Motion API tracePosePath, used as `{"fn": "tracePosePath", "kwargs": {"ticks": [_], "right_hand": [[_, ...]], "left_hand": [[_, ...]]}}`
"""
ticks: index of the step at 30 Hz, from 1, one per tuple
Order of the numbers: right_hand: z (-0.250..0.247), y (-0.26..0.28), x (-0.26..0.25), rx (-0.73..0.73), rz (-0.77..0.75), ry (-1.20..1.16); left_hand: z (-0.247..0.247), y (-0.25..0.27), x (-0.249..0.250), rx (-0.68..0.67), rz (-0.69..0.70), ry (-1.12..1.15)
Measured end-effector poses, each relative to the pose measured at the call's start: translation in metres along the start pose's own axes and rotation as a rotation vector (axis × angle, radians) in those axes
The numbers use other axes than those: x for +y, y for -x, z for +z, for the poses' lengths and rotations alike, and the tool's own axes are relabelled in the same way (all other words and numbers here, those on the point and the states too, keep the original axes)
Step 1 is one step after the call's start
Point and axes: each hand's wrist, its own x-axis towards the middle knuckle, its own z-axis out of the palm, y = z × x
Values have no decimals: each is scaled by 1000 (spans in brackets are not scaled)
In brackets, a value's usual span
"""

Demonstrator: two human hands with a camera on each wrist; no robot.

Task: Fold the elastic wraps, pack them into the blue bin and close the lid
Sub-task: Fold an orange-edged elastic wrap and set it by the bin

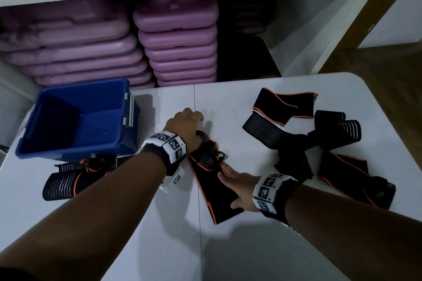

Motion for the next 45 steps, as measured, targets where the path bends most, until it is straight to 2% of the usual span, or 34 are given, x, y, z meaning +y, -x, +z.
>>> {"fn": "tracePosePath", "kwargs": {"ticks": [3,6,9,13,20,25,28,31,34,35,37,39,45], "right_hand": [[-1,1,-1,-17,-4,7],[-2,1,-2,-25,2,11],[-2,1,-2,-52,14,19],[-4,3,-1,-69,15,7],[-5,3,-2,-83,22,-11],[-3,1,0,-76,20,-6],[-2,-1,1,-74,14,-9],[-2,-1,1,-75,19,-9],[-2,0,0,-57,-2,-8],[-2,0,1,-56,-6,-17],[-1,-2,3,-65,-3,-32],[1,-3,5,-63,-11,-26],[4,-5,10,-19,-47,-82]], "left_hand": [[7,27,16,-12,203,52],[27,45,26,-85,294,-231],[42,46,23,-71,219,-351],[41,41,14,69,114,-291],[23,18,-4,112,-119,-160],[15,8,-9,112,-221,146],[11,11,-13,130,-230,194],[4,26,-11,180,-209,13],[8,62,12,251,-89,50],[16,77,21,215,-15,115],[37,109,38,62,116,147],[57,132,47,-71,161,96],[94,162,55,-77,122,-43]]}}
